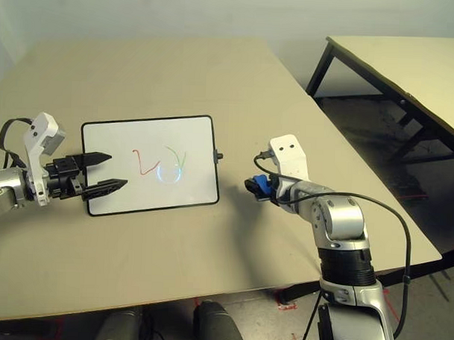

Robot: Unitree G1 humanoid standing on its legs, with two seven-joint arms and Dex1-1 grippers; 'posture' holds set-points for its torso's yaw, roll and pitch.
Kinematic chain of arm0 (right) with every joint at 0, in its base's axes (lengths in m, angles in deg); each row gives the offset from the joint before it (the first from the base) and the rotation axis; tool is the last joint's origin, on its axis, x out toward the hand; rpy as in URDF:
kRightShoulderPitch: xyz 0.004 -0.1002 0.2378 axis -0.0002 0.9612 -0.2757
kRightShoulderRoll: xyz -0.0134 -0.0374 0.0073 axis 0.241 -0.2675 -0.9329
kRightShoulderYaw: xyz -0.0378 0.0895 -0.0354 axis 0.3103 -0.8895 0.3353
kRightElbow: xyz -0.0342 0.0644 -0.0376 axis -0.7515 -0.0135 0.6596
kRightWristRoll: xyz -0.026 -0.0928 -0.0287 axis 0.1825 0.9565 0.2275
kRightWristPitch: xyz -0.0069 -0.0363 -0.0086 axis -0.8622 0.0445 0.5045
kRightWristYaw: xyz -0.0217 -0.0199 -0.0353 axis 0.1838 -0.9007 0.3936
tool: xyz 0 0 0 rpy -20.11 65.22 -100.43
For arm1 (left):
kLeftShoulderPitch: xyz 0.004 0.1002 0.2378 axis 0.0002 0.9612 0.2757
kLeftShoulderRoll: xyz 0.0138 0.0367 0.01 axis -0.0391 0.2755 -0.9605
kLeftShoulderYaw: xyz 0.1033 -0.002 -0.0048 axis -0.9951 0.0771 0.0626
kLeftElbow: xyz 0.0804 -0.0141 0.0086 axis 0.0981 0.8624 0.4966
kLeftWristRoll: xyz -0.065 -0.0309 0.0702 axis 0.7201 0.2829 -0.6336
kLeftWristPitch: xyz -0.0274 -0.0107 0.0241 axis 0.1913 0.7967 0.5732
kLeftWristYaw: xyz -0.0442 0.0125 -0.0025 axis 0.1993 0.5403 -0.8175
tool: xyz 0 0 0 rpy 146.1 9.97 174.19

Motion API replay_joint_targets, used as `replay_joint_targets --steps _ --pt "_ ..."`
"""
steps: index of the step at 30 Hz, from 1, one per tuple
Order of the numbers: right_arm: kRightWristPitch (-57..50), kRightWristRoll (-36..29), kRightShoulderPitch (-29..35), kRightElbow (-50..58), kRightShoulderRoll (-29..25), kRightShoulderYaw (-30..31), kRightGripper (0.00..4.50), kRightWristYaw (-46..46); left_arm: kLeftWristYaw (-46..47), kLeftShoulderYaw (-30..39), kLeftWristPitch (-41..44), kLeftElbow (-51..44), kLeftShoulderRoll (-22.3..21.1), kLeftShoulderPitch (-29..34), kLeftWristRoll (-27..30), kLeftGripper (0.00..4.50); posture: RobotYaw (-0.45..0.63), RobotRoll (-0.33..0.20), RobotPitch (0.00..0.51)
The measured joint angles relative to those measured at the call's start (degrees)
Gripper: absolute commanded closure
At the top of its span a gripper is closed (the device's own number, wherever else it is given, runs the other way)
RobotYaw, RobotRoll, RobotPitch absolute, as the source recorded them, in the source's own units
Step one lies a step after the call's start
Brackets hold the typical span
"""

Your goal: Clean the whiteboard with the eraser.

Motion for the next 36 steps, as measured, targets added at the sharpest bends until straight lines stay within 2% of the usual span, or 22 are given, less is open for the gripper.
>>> replay_joint_targets --steps 4,6,9,15,18,23,31,33,36 --pt "-0.01 0.71 0.47 -0.05 -0.27 -0.27 0.05 0.07 0.21 0.21 0.03 0.02 -0.05 -0.15 -0.25 0.02 -0.05 0.0 0.084" --pt "-0.12 0.73 0.68 -0.23 -0.04 -0.72 0.37 0.02 0.24 0.2 -0.19 0.1 -0.12 -0.27 -0.58 0.0 -0.05 0.0 0.083" --pt "-0.48 0.73 1.0 -0.36 0.63 -2.01 1.12 -0.17 0.35 0.2 -0.32 0.1 -0.11 -0.52 -0.59 0.0 -0.05 0.0 0.083" --pt "-0.65 0.82 1.73 -0.47 1.23 -2.53 2.92 -0.18 0.37 0.14 -0.68 0.71 -0.11 -0.65 -1.6 0.0 -0.05 0.0 0.082" --pt "-0.73 0.82 1.73 -0.37 1.42 -2.98 3.62 -0.15 0.38 0.11 -0.68 0.89 -0.07 -0.66 -1.72 0.0 -0.05 0.0 0.082" --pt "-0.55 0.86 1.73 -0.34 1.49 -3.02 3.9 -0.15 0.38 0.11 -0.72 1.52 -0.07 -0.92 -1.81 0.0 -0.05 0.0 0.082" --pt "0.88 1.21 0.59 -1.63 1.57 -3.02 3.92 -0.16 0.45 0.09 -0.72 1.56 -0.03 -1.0 -1.83 0.0 -0.05 0.0 0.075" --pt "1.03 1.13 -2.35 -1.69 1.64 -3.01 3.93 0.0 0.45 0.08 -0.72 1.9 -0.04 -1.09 -1.9 0.0 -0.05 0.0 0.07" --pt "1.11 -0.15 -10.6 1.68 2.47 -2.87 3.93 1.57 0.44 -0.25 -0.74 2.03 -0.01 -1.9 -2.13 0.0 -0.06 0.0 0.062"
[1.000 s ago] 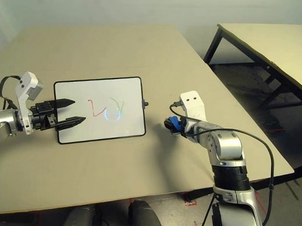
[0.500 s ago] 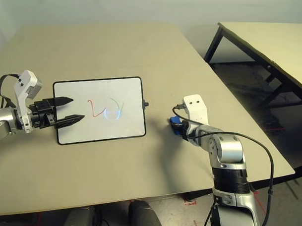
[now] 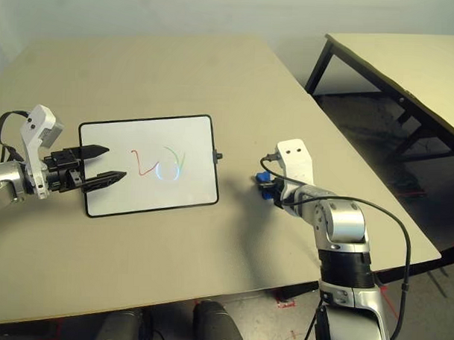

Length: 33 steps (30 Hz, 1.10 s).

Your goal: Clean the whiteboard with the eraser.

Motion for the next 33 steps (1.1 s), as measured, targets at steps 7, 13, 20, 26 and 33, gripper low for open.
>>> replay_joint_targets --steps 7,13,20,26,33 --pt "-0.89 -2.7 -4.98 6.93 2.05 8.88 3.93 6.02 -0.21 -0.22 -0.56 1.42 0.1 -0.94 -1.08 0.0 -0.06 0.0 0.054" --pt "6.35 1.54 -5.08 3.91 1.78 19.68 3.94 10.22 -0.63 -0.88 -0.98 2.18 0.23 -1.68 -2.04 0.0 -0.04 0.0 0.052" --pt "15.72 7.85 -8.89 -6.84 3.76 24.16 3.94 13.16 -0.44 -0.97 -0.8 1.81 0.39 -1.61 -2.0 0.0 -0.01 0.0 0.057" --pt "19.9 10.87 -10.37 -11.51 6.75 25.24 3.94 14.74 0.38 -0.95 -0.07 0.05 0.49 -0.59 -1.82 0.0 0.0 0.0 0.063" --pt "17.13 12.07 -6.66 -6.98 8.76 28.36 3.94 17.14 1.04 -0.65 1.01 -0.92 0.49 -0.12 -1.41 0.0 0.01 0.0 0.073"
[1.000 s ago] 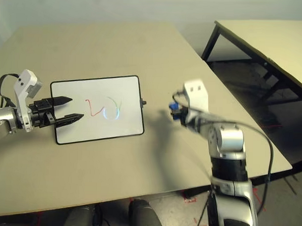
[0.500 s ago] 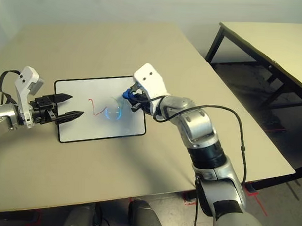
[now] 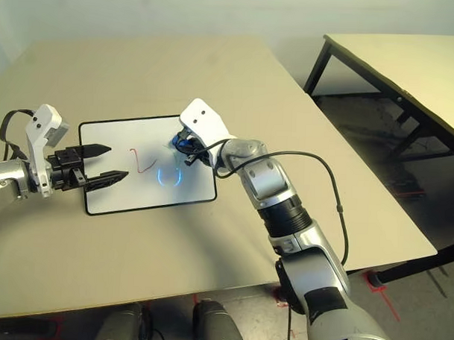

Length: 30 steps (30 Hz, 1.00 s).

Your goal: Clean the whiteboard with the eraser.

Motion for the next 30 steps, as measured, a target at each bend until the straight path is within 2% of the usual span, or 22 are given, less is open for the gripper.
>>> replay_joint_targets --steps 5,8,11,17,22,30 --pt "-4.09 0.0 4.39 5.27 0.32 2.4 3.94 1.22 0.45 0.82 0.44 -0.75 0.0 0.39 0.5 0.0 0.0 0.0 0.077" --pt "-4.67 0.04 4.6 5.38 0.38 2.79 3.94 1.51 0.49 0.85 0.54 -0.89 0.01 0.38 0.73 0.0 0.0 0.0 0.079" --pt "-3.87 0.1 3.39 3.42 0.61 2.54 3.94 1.44 0.51 0.86 0.64 -0.93 0.03 0.38 0.94 0.0 0.0 0.0 0.079" --pt "-2.66 1.72 -2.02 -2.07 0.21 -2.54 3.97 -2.12 0.45 0.85 0.66 -0.92 0.05 0.29 1.1 0.0 -0.01 0.0 0.08" --pt "-2.91 2.39 -2.49 -2.16 0.06 -3.06 3.97 -2.29 0.42 0.81 0.68 -0.9 0.06 0.08 1.17 0.0 -0.01 0.0 0.087" --pt "-10.41 2.25 1.96 6.28 -1.7 1.6 3.99 1.51 0.4 0.77 1.01 -0.85 0.08 -0.11 1.3 0.0 -0.01 0.0 0.092"
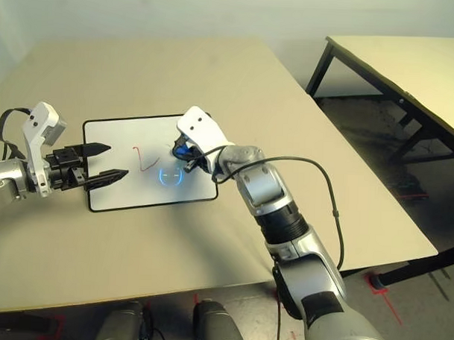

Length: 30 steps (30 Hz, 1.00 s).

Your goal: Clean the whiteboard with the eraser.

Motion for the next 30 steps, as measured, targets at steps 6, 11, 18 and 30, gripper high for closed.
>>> replay_joint_targets --steps 6,11,18,30 --pt "-1.76 0.03 0.27 1.01 -0.7 1.24 3.99 1.05 0.0 0.0 0.01 0.02 0.01 -0.01 0.13 0.0 -0.01 0.0 0.092" --pt "0.62 0.74 -3.8 -3.86 0.95 -1.74 3.99 -2.06 -0.01 -0.11 0.01 0.05 0.36 -0.15 0.2 0.0 -0.01 0.0 0.092" --pt "1.97 1.29 -5.01 -5.37 1.36 -4.04 3.99 -3.78 0.03 -0.12 0.01 0.05 0.54 -0.15 0.49 0.0 -0.01 0.0 0.092" --pt "-6.05 0.57 -0.59 2.47 -2.43 2.68 4.04 0.97 0.05 -0.13 0.21 0.09 0.59 -0.26 0.52 0.0 -0.01 0.0 0.093"
